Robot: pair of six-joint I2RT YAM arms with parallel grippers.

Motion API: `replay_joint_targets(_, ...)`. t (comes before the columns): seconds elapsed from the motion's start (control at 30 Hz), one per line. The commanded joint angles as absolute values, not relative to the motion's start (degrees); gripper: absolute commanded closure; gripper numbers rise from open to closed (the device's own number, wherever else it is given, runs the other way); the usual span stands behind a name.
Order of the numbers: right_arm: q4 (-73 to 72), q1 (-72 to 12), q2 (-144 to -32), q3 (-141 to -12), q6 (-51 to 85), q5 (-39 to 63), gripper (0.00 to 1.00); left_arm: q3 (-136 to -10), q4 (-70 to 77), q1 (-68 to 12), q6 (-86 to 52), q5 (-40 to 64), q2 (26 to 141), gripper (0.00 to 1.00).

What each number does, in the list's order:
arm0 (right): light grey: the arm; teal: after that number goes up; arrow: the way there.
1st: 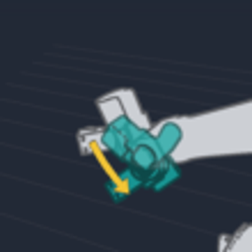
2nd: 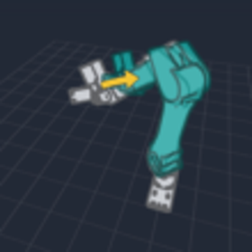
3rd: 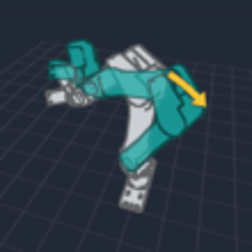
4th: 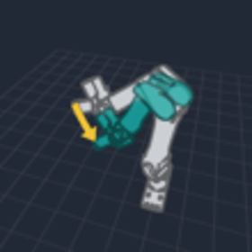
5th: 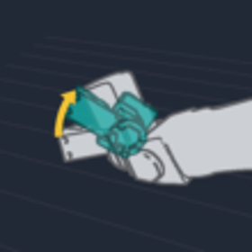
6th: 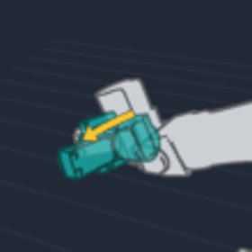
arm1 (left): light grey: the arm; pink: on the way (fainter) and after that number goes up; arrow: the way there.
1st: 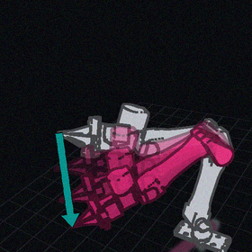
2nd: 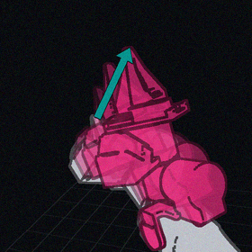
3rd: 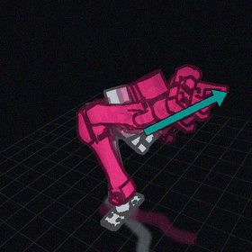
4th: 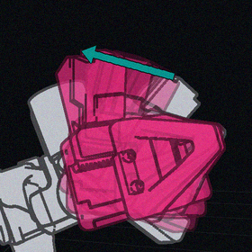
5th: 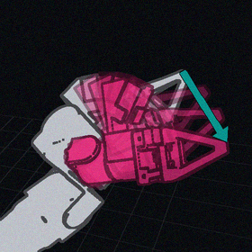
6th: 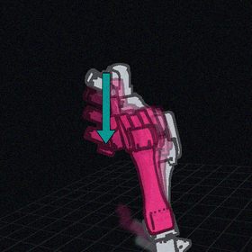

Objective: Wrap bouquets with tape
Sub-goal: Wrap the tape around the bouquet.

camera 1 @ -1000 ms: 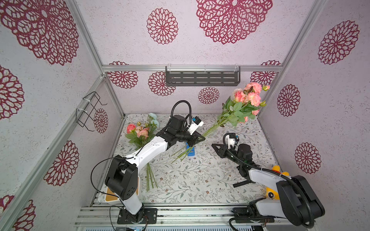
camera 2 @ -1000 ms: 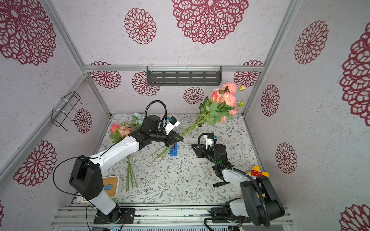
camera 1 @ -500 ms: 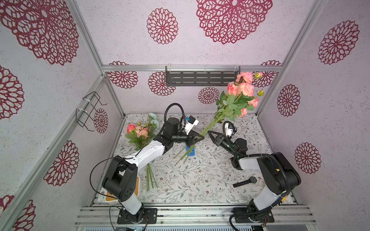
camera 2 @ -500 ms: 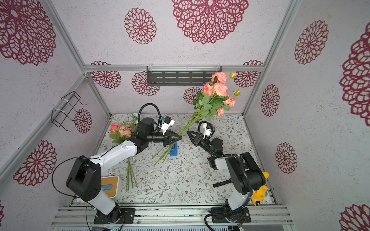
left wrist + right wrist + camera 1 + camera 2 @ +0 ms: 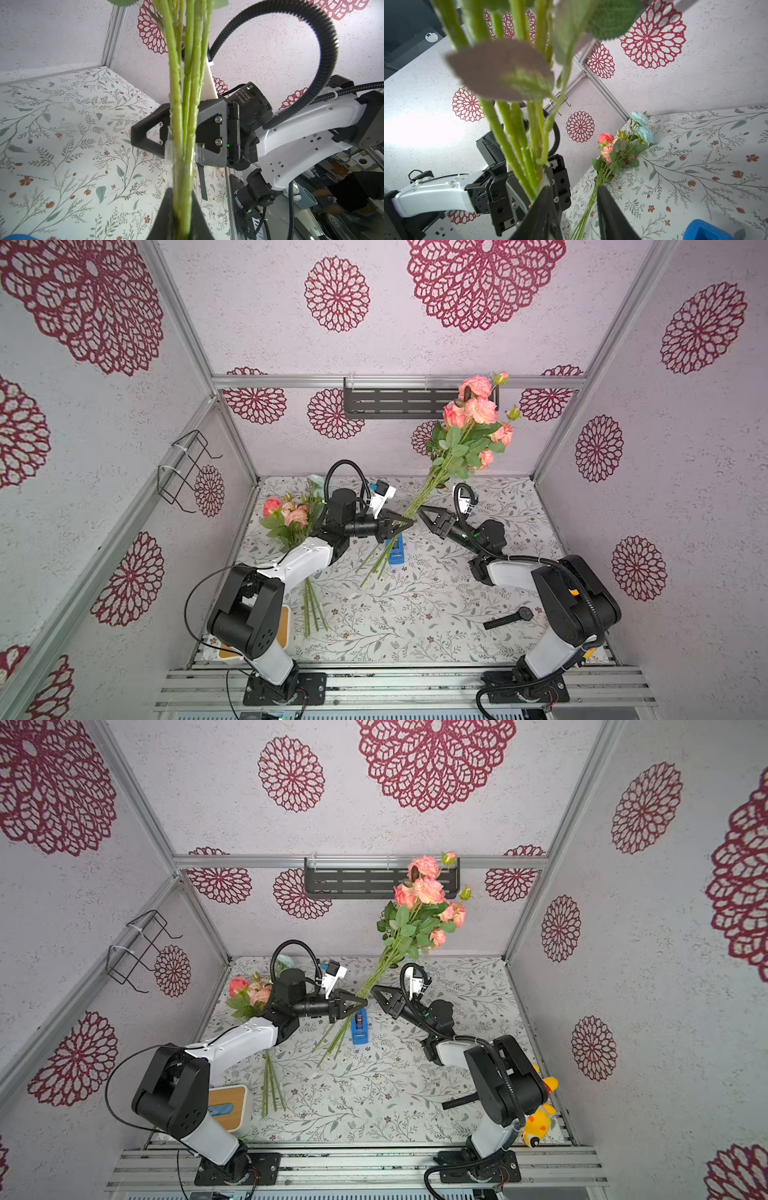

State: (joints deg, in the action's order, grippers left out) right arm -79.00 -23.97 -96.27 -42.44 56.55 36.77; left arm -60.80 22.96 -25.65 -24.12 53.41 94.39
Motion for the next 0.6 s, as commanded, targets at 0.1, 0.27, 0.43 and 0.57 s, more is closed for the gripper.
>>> replay_joint_targets(0.1,-81.8,-24.5,-95.5,-43.4,58.2,39.0,0.58,-61.2,30.0,-25.5,-24.7,55.1,92.5,1.00)
replay_joint_targets(0.27,-84.2,-24.5,-95.9,-43.5,60.9,39.0,0.57,-60.9,30.0,-25.3,-24.5,55.0,92.6,1.00)
replay_joint_targets(0.43,-83.3,-24.3,-95.1,-42.4,61.3,39.3,0.56,-60.8,30.0,-25.3,-24.3,55.2,92.7,1.00)
replay_joint_targets(0.57,-83.0,-24.1,-94.1,-41.6,61.5,39.2,0.56,-61.1,29.7,-25.3,-24.1,55.0,92.8,1.00)
